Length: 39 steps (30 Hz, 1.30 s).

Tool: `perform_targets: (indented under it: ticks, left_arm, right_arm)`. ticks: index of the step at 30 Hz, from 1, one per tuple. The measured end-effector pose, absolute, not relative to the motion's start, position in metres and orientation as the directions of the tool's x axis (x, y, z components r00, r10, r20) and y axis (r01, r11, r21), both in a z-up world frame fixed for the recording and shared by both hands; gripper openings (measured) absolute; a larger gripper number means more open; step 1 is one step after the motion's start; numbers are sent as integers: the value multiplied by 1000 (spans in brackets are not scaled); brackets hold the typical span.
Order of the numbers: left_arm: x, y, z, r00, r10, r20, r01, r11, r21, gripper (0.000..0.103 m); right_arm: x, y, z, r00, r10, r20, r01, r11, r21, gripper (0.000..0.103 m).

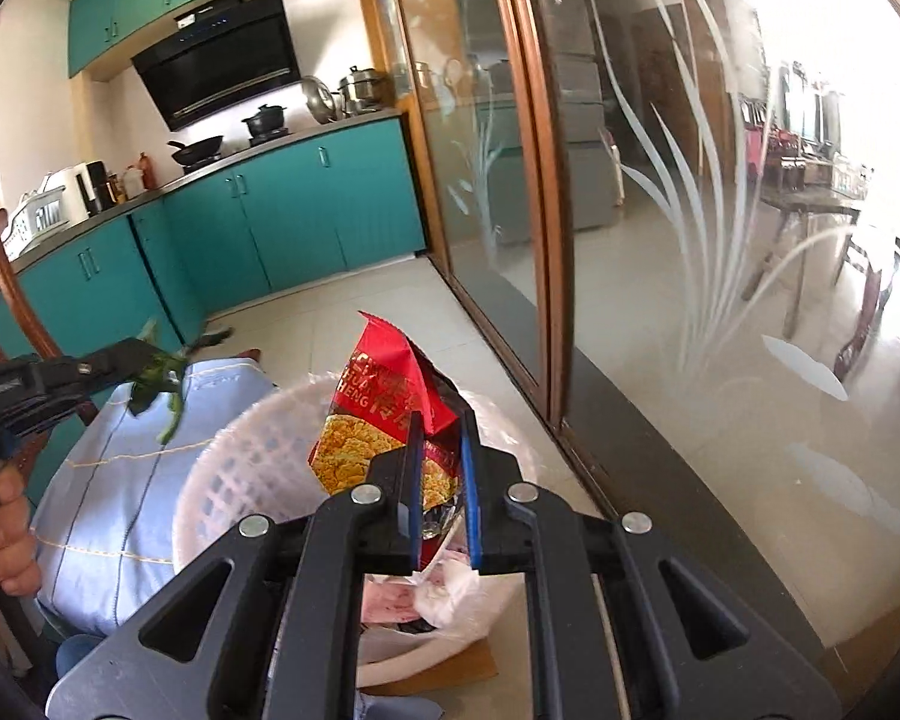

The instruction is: Collect trash

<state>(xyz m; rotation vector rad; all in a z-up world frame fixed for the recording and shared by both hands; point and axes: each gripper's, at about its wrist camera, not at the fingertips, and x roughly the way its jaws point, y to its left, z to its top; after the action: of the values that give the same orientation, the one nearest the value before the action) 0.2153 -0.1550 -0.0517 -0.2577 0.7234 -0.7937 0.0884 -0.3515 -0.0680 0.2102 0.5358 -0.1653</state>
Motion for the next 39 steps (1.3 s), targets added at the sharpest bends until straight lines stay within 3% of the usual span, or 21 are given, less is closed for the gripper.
perform_targets:
  ticks: [2,3,4,5,9,10,11,13,15,17,20,25,29,39]
  left_arm:
    - [219,-160,-60,498,-692,-523,537,720,-441,20]
    - [217,-159,-63,512,-676,-531,525,735,-429,51]
    - [214,-154,-64,541,-655,-528,500,755,-424,73]
    - [213,-149,-64,555,-649,-521,487,760,-430,76]
    - [199,-123,-57,621,-583,-524,436,812,-387,83]
    - [192,-118,-53,653,-545,-526,416,838,-352,85]
    - [184,-113,-49,687,-505,-523,396,863,-313,87]
    - [166,-101,-41,759,-407,-508,346,913,-215,91]
    - [148,-91,-34,812,-323,-486,296,946,-134,95]
    - [127,-78,-28,862,-228,-453,228,972,-56,99]
    - [99,-55,-22,904,-103,-415,117,993,10,100]
    - [60,-23,-7,924,16,-382,1,999,45,100]
    - [31,-9,3,932,44,-359,-35,999,34,100]
    - [-19,-1,25,952,37,-304,-25,999,41,100]
  right_arm:
    - [90,-352,-71,842,-96,-531,212,964,161,12]
    - [91,-352,-72,841,-94,-533,211,964,163,12]
    - [94,-351,-73,839,-86,-537,205,965,165,12]
    - [98,-348,-74,838,-77,-541,197,966,168,12]
    - [114,-334,-78,827,-33,-561,158,972,176,17]
    - [117,-329,-79,825,-23,-565,149,973,178,30]
    - [121,-324,-79,822,-14,-570,140,974,177,52]
    - [123,-314,-79,821,-12,-570,128,978,164,78]
    - [122,-304,-77,827,-10,-562,115,982,151,82]
    - [120,-291,-73,832,12,-555,84,986,146,92]
    - [110,-276,-63,849,12,-528,72,988,139,100]
    - [70,-240,-38,897,1,-441,40,996,85,100]
    - [30,-209,-19,936,-48,-350,46,999,-15,100]
    - [-24,-184,6,968,-73,-241,52,994,-95,100]
